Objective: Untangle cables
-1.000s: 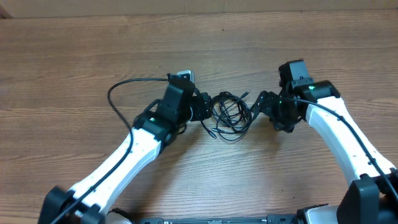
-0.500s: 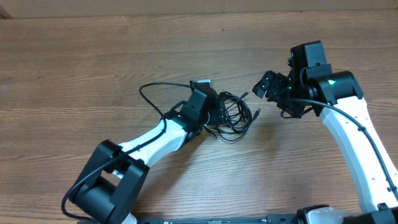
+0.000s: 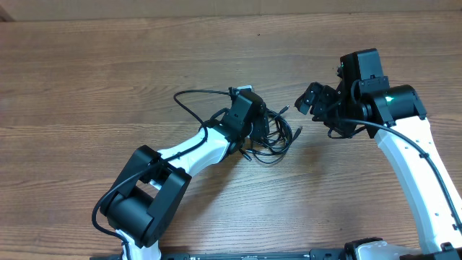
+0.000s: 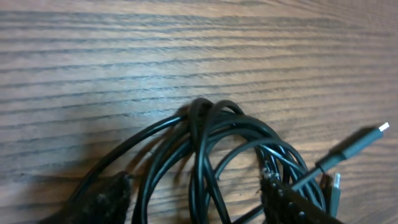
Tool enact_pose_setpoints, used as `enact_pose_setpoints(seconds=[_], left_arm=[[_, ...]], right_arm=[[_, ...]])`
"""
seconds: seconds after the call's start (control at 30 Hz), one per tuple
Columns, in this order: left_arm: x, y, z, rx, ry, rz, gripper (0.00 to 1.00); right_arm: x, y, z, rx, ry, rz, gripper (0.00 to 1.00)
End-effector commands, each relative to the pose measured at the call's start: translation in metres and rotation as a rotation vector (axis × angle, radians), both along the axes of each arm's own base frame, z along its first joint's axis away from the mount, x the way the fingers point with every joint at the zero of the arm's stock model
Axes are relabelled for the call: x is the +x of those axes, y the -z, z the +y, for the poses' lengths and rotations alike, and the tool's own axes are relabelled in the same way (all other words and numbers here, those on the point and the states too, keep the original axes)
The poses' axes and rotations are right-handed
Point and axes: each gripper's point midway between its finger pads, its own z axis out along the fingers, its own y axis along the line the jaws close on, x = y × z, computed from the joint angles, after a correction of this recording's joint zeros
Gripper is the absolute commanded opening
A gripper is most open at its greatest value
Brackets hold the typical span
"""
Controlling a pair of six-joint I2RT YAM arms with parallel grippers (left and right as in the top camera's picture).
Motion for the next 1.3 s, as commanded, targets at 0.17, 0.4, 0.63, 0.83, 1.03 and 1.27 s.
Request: enact_pose_setpoints(seconds=[0.17, 0.4, 0.63, 0.83, 1.03, 1.27], left_arm=[[0.004, 0.017, -0.001, -0.004, -0.073, 0.035, 0.56], [0.006, 0.005, -0.005, -0.037, -0.046, 0.035, 0.10], [0.010, -0.048, 0.019, -0.023, -0.031, -0.022, 0.04], [0.001, -0.122, 0.041, -0.076, -0.023, -0.111, 0.04], [-0.013, -0.163, 0.038, -0.122, 0.160, -0.194, 0.04], [-0.025, -0.172, 0.041, -0.195, 0.336, -0.188, 0.04]], right_arm=[[-0.001, -0.015, -0.002, -0.006, -0.002, -0.032, 0.90], [-0.001, -0.014, -0.002, -0.006, -0.002, -0.029, 0.90], [-0.003, -0.013, -0.002, -0.004, -0.003, -0.020, 0.90], [-0.008, -0.008, -0.001, 0.001, -0.008, 0.007, 0.90], [-0.009, 0.004, 0.007, 0.044, -0.029, 0.019, 0.90], [-0.003, 0.013, 0.031, 0.167, -0.093, 0.000, 0.90]])
